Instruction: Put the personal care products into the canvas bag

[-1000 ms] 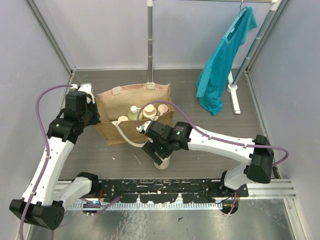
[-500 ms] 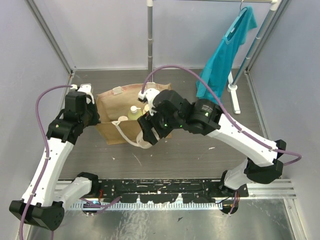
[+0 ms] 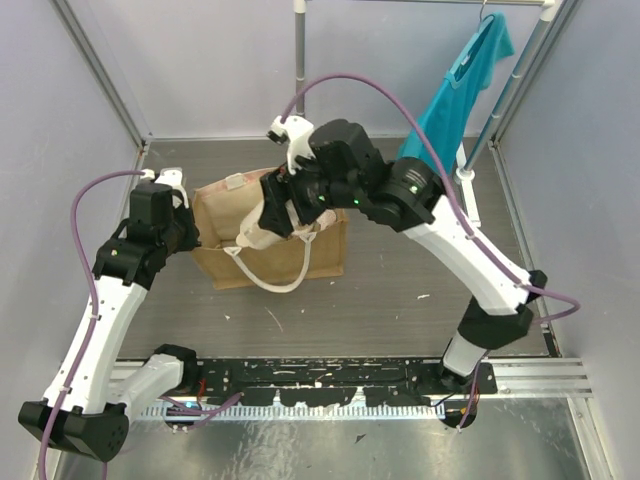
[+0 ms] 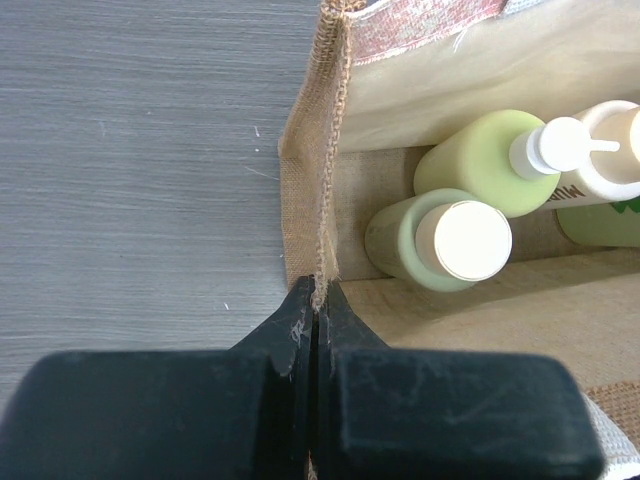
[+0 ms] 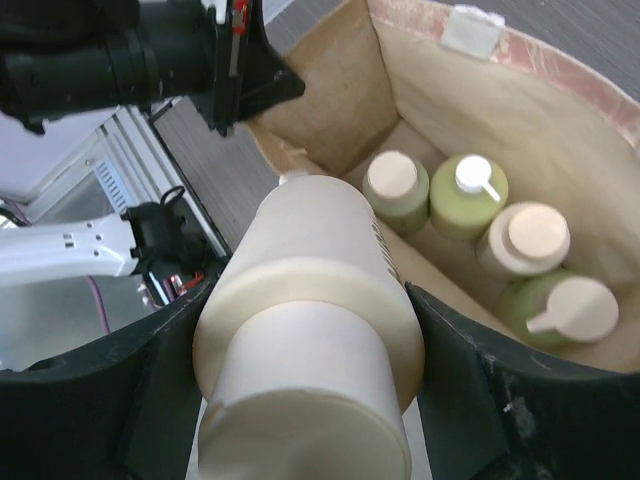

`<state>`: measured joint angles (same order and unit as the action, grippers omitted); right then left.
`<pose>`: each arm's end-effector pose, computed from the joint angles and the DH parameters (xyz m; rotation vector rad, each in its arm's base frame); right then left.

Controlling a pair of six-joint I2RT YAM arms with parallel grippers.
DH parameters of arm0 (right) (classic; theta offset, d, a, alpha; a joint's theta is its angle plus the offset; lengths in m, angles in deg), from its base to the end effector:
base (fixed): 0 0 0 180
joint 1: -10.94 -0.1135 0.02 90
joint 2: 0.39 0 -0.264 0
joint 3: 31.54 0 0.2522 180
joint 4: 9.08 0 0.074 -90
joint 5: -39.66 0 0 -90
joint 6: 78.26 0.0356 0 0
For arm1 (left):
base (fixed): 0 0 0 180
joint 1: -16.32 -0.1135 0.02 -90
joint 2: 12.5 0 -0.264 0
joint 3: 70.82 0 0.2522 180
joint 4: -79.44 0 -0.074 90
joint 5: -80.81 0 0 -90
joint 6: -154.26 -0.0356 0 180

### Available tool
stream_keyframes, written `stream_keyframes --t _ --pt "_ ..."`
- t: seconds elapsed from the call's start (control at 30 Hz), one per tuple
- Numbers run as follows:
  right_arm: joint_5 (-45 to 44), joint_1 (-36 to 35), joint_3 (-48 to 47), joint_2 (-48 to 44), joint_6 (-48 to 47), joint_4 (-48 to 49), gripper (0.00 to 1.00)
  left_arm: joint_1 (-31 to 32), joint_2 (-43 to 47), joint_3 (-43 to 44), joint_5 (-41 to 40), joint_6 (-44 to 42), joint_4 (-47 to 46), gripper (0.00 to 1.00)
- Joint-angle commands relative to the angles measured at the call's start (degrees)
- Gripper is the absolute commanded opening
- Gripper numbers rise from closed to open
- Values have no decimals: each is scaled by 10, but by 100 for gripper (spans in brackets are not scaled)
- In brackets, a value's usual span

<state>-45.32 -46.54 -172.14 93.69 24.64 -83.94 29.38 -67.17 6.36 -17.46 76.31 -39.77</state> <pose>0.1633 0.2619 0.5079 -0.8770 1.9895 0.8254 0.1824 -0.0371 0.3578 -0.0585 2.2311 -0.0776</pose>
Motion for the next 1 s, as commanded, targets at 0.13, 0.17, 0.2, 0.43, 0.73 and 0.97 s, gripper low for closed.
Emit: stream_keyframes --t 0.13,0.17,0.2,0.43,0.73,0.97 --pt "74 21 -74 87 -13 131 1 -1 26 -2 -9 0 -24 3" --pt "78 21 -77 98 -13 132 1 -2 28 -2 -8 1 -25 3" --pt "84 21 -81 110 -13 132 1 -1 30 -3 -7 3 -25 3" --pt "93 20 -63 151 -13 149 1 -1 44 -11 -7 4 -22 3" --pt "83 20 -69 182 -18 113 1 -2 36 -5 -3 4 -24 3" --pt "51 20 -98 211 -29 -3 1 -2 34 -2 -3 3 -26 3"
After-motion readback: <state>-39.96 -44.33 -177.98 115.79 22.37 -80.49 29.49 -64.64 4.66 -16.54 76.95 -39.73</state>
